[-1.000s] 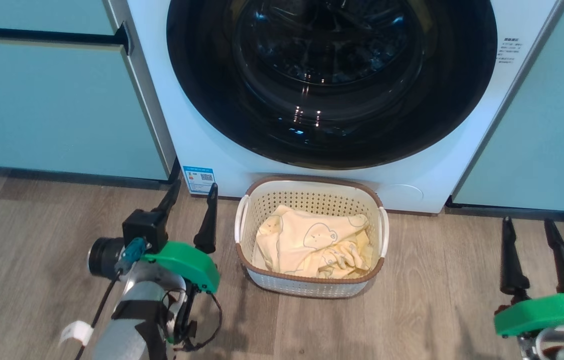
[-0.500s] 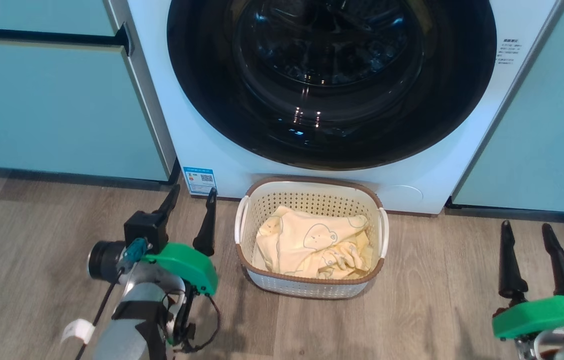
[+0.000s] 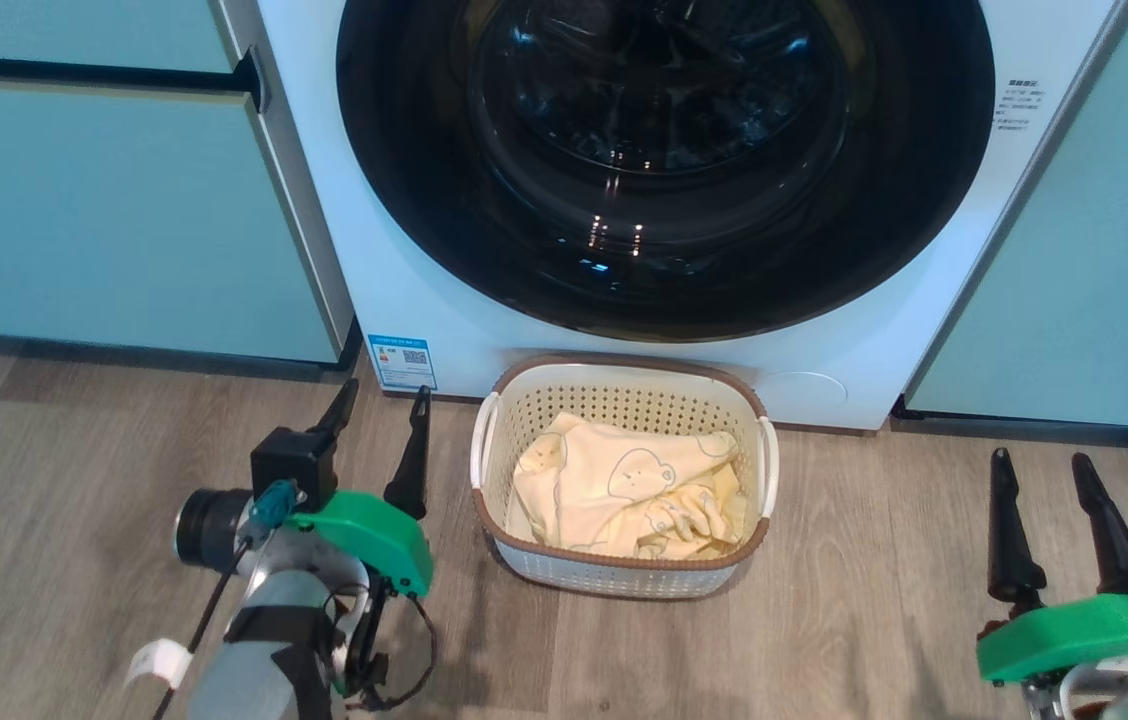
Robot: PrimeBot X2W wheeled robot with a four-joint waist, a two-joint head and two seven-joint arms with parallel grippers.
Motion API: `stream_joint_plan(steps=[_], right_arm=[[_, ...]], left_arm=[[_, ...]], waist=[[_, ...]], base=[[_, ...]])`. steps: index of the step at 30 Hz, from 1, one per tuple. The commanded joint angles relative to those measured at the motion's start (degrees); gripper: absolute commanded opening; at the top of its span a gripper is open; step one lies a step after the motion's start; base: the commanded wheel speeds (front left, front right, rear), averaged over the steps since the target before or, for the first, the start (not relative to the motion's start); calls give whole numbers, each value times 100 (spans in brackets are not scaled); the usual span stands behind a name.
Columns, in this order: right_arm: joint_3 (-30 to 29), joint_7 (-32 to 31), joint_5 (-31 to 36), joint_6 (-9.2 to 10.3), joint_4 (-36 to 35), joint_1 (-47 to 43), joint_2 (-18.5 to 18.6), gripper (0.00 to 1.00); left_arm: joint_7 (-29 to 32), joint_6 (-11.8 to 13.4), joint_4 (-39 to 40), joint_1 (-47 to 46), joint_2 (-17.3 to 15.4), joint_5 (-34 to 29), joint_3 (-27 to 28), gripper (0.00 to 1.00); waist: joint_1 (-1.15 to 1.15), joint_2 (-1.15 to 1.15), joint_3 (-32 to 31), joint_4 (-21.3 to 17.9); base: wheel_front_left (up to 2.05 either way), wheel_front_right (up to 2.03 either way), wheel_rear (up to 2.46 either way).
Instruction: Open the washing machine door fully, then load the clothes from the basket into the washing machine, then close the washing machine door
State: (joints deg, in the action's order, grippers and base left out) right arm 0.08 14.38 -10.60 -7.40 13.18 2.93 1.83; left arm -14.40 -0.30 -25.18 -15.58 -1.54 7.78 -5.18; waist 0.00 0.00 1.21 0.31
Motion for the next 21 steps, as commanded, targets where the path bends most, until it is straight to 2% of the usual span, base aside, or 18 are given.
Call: stream_joint_plan(steps=[1,12,21], right_arm=[[134,62,-2,-9,-162,318,105,100],[161,62,8,-9,-118,314,105,100],[184,62,-12,-9,-97,317,105,100]], left_arm=[[-60,42,132,-346,-133,-63,221,100],[-60,32,127,-354,-133,-65,202,100],[-60,27,118,-349,-133,-84,187,100]], waist=[[0,0,-4,-3],[0,0,1,-3],[0,0,0,-3]], base=[[0,0,0],[2,13,-14],[40,95,-135]])
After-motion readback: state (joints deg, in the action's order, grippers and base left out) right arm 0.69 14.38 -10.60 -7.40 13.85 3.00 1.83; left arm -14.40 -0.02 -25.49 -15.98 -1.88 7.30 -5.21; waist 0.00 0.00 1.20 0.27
